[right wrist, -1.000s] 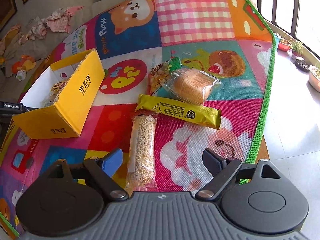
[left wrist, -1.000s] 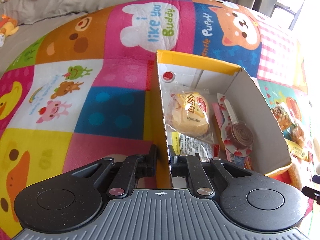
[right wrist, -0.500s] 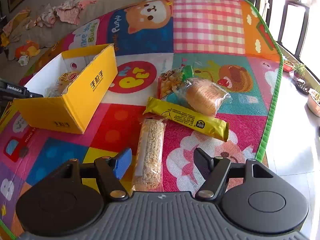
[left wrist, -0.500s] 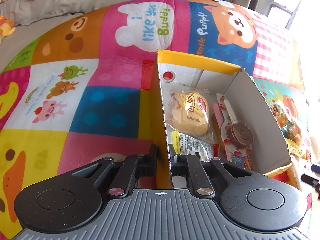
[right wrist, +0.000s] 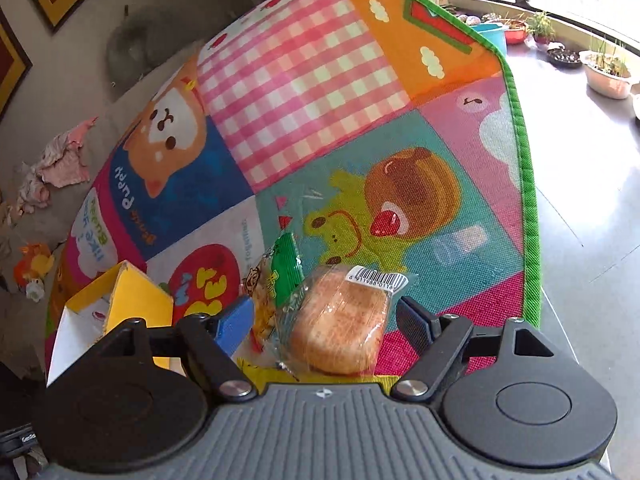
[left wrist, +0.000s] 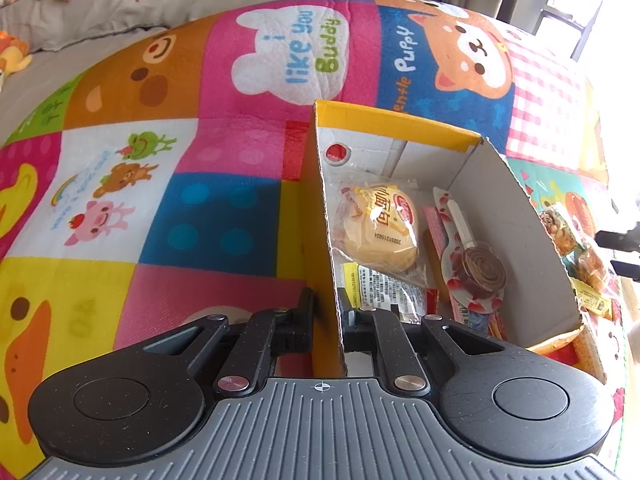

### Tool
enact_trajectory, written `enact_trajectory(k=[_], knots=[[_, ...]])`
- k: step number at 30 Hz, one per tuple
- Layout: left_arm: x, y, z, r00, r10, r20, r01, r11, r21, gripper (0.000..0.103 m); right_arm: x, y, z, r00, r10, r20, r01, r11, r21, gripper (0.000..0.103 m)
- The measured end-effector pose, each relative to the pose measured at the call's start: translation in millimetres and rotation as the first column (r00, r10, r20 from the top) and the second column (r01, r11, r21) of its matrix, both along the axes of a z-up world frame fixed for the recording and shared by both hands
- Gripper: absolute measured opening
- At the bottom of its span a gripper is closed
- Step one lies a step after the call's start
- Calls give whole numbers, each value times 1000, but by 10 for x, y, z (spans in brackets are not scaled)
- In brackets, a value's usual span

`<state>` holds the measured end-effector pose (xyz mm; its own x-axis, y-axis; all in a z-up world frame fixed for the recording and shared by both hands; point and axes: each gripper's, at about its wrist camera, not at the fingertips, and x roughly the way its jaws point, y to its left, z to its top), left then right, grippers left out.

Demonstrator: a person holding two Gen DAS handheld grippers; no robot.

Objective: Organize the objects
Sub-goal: 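Reach the right gripper to the wrapped bread roll and grasp it, then carry the bread roll into the yellow box and release it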

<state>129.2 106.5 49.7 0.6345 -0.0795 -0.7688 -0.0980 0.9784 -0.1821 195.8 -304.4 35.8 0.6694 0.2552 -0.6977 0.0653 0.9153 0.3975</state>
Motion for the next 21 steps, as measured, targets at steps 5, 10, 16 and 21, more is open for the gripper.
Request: enact_trajectory(k=[5, 10, 16, 21], knots=[[3, -1, -3, 1000, -4, -1, 4, 1000, 3, 12, 130, 111, -186, 999, 2, -52, -5, 998, -59, 70], [6, -10, -4, 1000, -6, -2, 6, 1000, 9, 12, -46, 124, -94, 998, 38, -54, -41, 997, -69, 61], [4, -14, -4, 1000, -4, -2, 4, 1000, 7, 12, -575, 266, 253, 987, 162, 14, -159, 979, -128, 60], [2, -13, -4, 1000, -5, -1, 5, 1000, 8, 12, -1016, 508, 434, 949, 311, 47, -297, 935, -193, 60]])
